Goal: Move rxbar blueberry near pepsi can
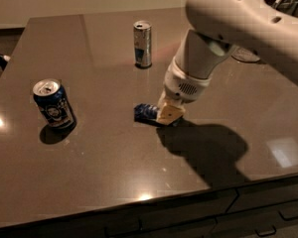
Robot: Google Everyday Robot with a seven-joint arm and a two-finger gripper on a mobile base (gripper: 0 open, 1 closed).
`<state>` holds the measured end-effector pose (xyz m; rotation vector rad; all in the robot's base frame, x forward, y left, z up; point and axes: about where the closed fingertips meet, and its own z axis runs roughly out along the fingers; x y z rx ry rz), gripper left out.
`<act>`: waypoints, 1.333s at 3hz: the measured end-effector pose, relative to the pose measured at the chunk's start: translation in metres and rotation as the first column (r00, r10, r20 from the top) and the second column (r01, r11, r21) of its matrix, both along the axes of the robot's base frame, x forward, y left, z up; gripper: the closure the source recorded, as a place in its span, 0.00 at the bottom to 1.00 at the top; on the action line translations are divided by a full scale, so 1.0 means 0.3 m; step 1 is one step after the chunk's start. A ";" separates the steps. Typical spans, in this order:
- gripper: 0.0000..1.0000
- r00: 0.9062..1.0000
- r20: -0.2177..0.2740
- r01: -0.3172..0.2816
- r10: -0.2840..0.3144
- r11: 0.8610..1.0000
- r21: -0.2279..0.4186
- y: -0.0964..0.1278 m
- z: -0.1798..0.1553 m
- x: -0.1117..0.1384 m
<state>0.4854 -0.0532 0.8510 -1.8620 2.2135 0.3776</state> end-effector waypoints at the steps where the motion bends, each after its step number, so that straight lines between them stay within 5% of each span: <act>1: 1.00 0.994 -0.014 -0.112 0.113 0.993 0.020 0.115 -0.011 -0.073; 4: 1.00 0.987 -0.013 -0.160 0.160 0.986 0.039 0.187 -0.010 -0.096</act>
Offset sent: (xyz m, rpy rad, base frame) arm -0.0598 0.1182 -0.0153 0.0878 0.0379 0.3489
